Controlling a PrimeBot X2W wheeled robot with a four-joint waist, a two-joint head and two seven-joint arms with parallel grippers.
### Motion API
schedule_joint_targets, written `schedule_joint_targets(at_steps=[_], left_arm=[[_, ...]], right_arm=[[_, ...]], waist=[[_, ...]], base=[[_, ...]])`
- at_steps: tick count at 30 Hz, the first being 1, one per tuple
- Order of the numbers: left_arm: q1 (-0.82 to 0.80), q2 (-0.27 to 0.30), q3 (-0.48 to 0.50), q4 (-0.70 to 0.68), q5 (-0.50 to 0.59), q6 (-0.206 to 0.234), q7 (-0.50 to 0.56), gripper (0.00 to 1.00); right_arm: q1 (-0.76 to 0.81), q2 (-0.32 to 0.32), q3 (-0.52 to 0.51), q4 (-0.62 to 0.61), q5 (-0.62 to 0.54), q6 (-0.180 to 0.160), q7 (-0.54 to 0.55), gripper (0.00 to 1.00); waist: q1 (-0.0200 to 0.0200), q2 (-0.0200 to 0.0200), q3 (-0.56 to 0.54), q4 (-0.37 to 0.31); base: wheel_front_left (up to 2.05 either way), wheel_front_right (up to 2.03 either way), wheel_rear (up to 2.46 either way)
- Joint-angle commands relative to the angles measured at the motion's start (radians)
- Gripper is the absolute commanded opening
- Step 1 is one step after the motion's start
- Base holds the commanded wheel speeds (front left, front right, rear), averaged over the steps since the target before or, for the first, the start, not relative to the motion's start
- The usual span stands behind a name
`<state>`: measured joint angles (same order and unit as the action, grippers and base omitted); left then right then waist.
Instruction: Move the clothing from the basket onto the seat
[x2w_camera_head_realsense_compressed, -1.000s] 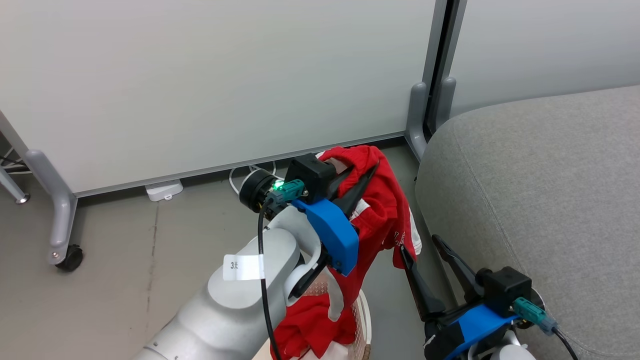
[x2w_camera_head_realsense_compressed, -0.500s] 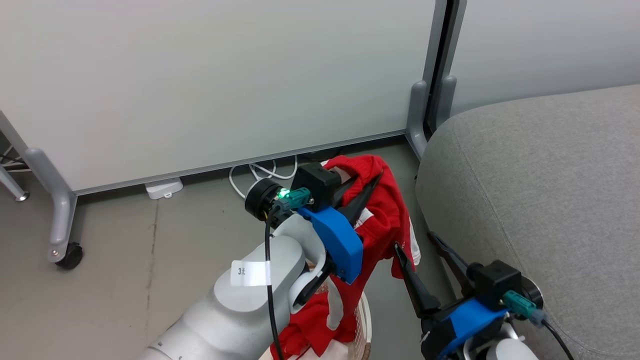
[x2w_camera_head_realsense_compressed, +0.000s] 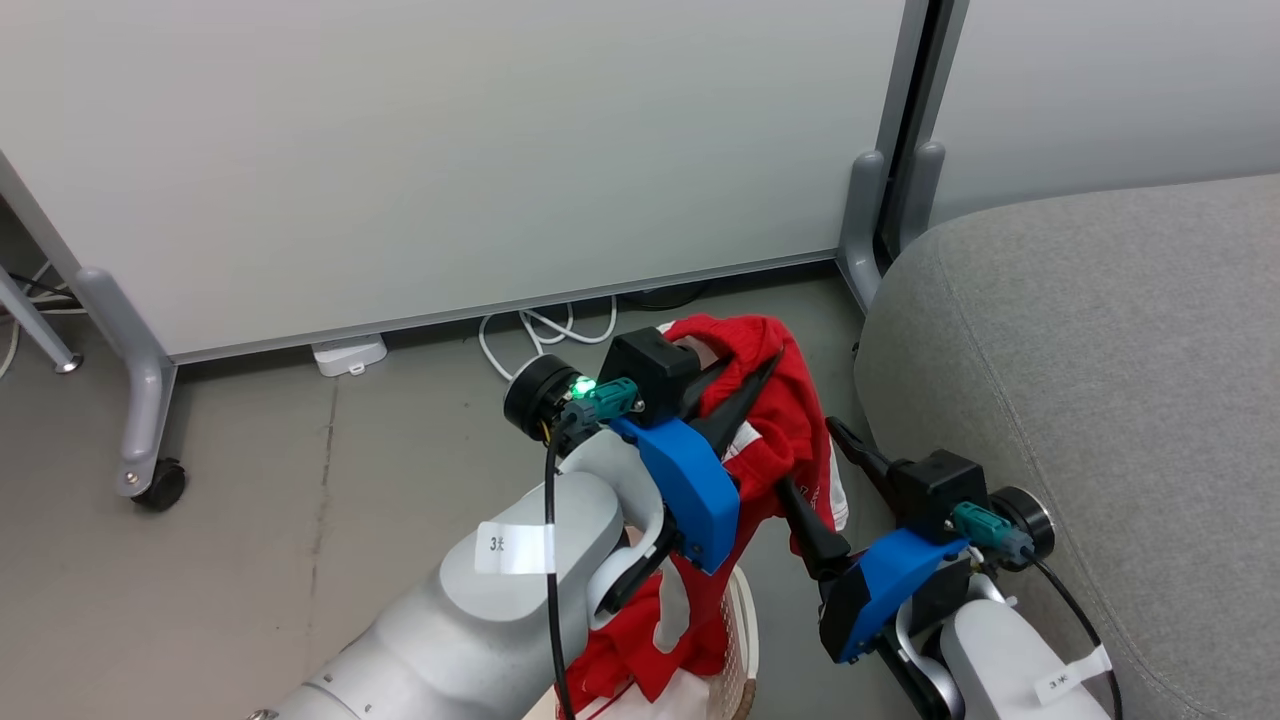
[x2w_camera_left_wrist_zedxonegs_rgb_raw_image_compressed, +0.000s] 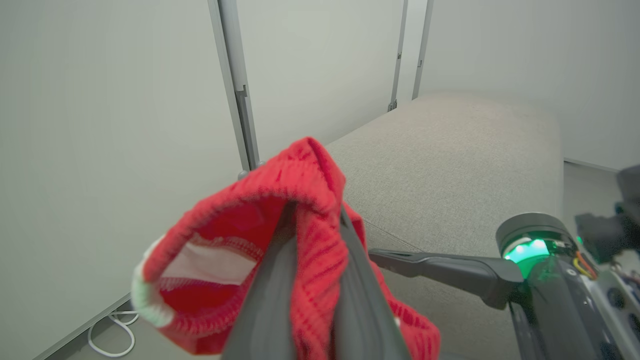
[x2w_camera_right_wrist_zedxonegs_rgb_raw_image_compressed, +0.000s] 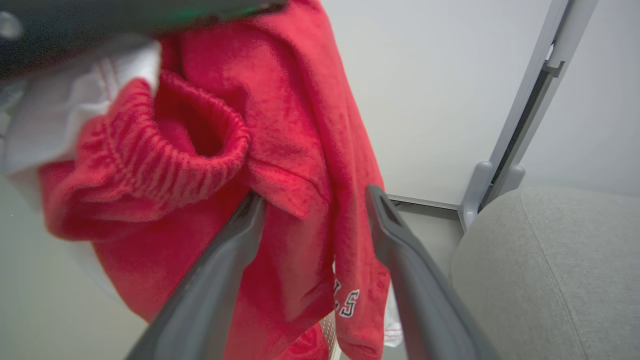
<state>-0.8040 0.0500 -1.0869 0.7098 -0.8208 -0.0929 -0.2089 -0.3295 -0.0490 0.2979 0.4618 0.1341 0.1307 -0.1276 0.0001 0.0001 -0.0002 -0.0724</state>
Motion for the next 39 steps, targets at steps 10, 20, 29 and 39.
schedule_joint_targets(at_steps=[10,20,29,39], left_arm=[[-0.024,0.001,-0.045,-0.014,-0.040,0.007,-0.015,0.00],[-0.037,0.001,-0.080,-0.014,-0.068,0.013,-0.025,0.00],[-0.043,0.001,-0.098,0.008,-0.089,0.016,-0.035,0.00],[-0.041,0.001,-0.110,0.027,-0.111,0.022,-0.043,0.00]], right_arm=[[-0.145,-0.002,0.057,0.194,0.069,0.000,-0.062,1.00],[-0.226,-0.002,0.132,0.320,0.172,0.000,-0.112,0.54],[-0.247,-0.002,0.175,0.358,0.225,0.000,-0.136,0.00],[-0.233,-0.002,0.176,0.357,0.223,0.000,-0.138,0.00]], waist=[[-0.0001,-0.0001,0.000,0.021],[-0.0001,-0.0001,0.000,0.026],[-0.0001,-0.0001,-0.002,0.019],[-0.0001,-0.0001,-0.007,0.014]], base=[[0.00,0.00,0.00],[0.00,0.00,0.00],[0.00,0.00,0.00],[0.00,0.00,0.00]])
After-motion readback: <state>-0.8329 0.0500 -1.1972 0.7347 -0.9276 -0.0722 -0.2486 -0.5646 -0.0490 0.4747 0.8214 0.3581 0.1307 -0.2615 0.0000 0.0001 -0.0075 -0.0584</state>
